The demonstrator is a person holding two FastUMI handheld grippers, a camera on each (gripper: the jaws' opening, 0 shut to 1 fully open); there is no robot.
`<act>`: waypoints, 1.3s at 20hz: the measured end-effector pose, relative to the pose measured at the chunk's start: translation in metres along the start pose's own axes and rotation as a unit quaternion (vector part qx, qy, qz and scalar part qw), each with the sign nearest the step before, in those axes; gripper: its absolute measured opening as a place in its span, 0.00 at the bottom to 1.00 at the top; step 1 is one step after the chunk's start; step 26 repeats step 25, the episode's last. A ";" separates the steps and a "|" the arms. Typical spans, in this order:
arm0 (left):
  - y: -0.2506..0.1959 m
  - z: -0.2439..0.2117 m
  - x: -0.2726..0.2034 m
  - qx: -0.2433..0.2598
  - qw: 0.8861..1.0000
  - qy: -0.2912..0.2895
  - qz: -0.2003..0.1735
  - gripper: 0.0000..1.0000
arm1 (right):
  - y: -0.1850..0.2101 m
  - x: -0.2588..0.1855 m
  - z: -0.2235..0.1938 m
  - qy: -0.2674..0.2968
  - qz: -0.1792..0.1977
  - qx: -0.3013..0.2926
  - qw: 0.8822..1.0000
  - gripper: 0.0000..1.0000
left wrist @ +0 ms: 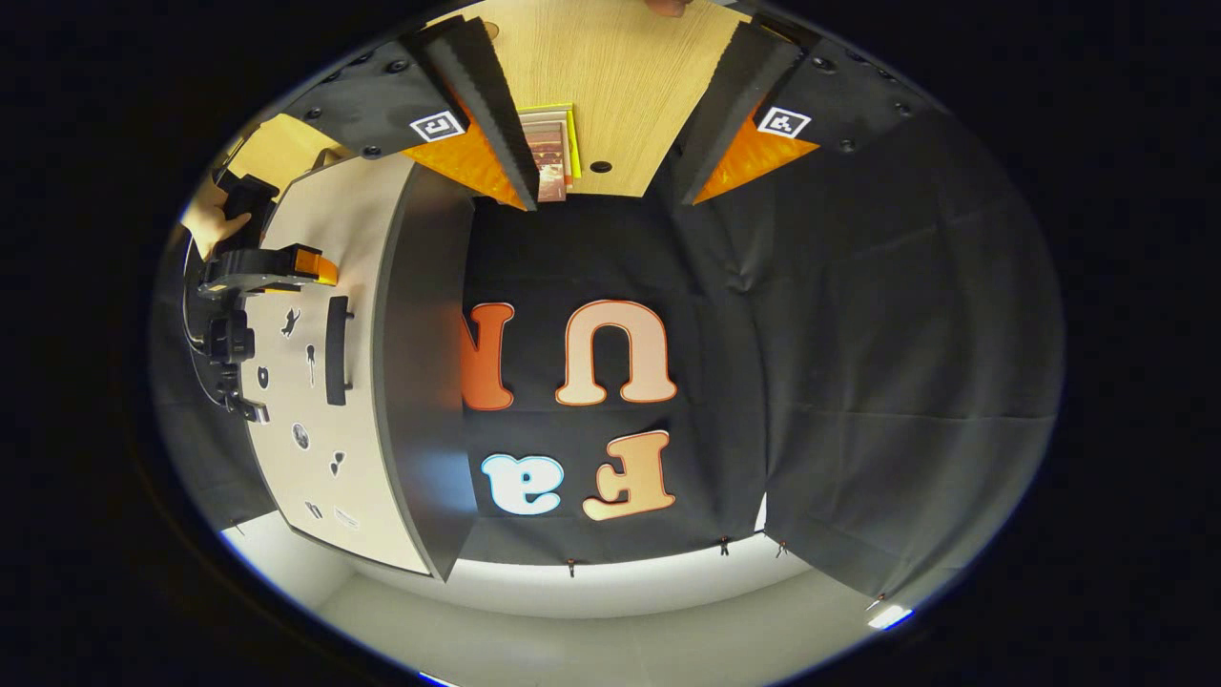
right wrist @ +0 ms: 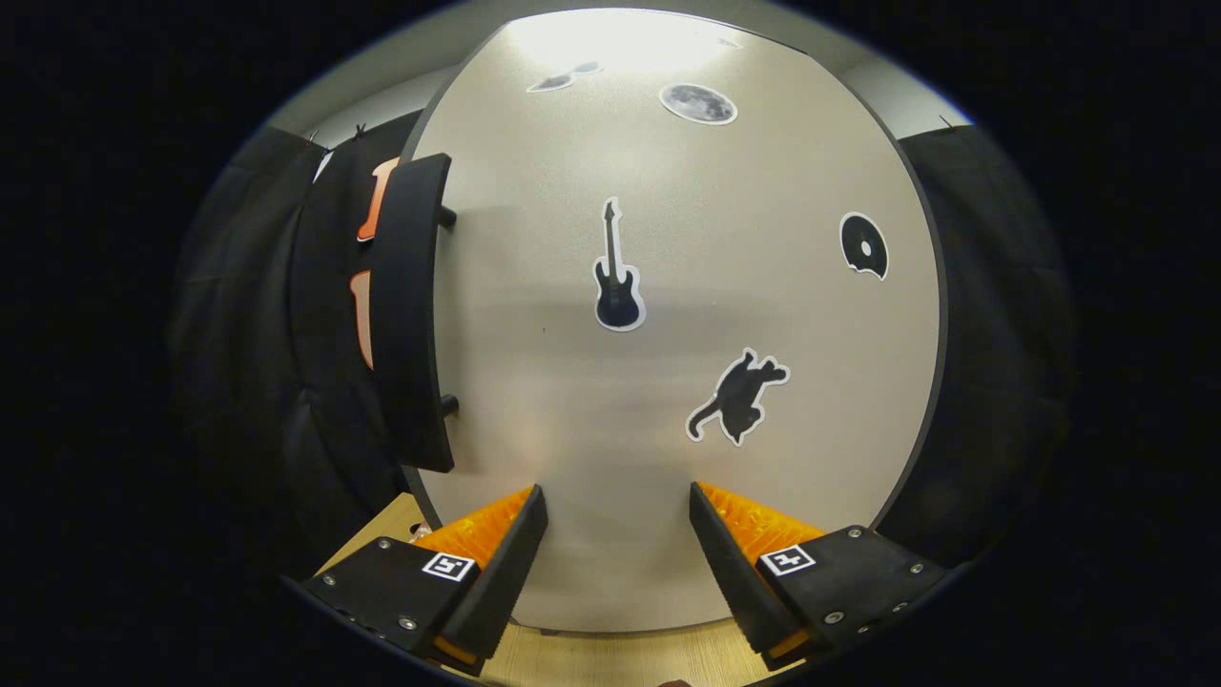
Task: Open the cabinet door with the right hand, grasp the bottle in the cabinet with the left hand and place it on the coaster, then close the cabinet door with the right hand.
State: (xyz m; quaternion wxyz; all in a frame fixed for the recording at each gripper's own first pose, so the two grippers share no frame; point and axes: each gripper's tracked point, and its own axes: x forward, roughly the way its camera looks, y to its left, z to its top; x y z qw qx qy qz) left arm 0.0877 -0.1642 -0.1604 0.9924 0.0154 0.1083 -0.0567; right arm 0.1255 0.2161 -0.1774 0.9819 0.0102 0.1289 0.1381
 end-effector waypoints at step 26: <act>0.039 0.111 0.035 0.039 0.987 -0.153 0.034 0.94 | -0.134 -0.232 0.211 -0.094 -0.076 -0.065 0.991 0.93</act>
